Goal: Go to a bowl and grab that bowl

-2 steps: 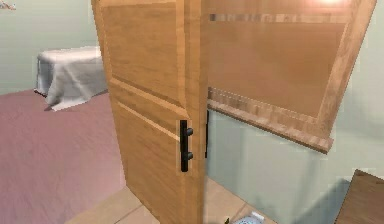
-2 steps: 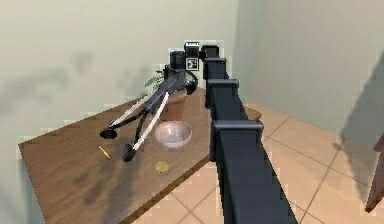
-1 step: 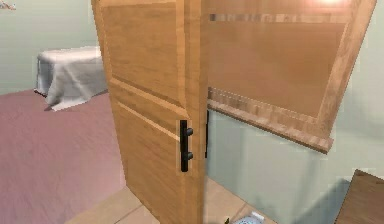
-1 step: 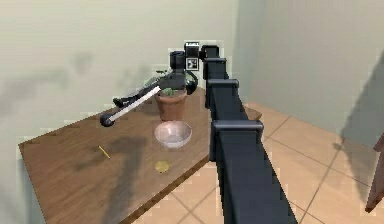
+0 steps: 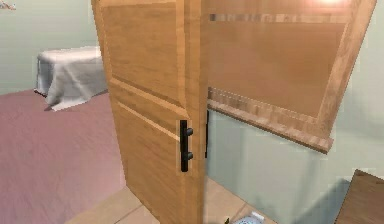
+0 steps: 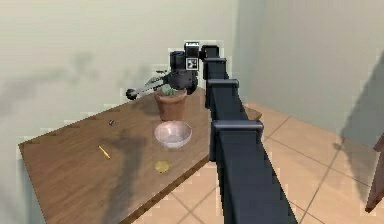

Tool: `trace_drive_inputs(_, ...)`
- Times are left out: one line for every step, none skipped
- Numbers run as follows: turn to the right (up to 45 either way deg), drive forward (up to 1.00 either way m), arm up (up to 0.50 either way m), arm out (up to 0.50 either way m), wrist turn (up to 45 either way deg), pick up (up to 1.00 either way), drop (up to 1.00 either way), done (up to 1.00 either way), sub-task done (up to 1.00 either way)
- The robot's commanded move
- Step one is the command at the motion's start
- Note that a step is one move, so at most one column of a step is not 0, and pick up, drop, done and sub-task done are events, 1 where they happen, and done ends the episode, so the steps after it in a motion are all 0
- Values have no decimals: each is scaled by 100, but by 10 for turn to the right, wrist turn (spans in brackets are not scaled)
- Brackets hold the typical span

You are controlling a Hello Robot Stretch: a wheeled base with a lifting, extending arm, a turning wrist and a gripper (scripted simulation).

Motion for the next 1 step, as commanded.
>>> trace_drive_inputs(0, 0, 0, 0, 360, 0, 0, 0, 0)
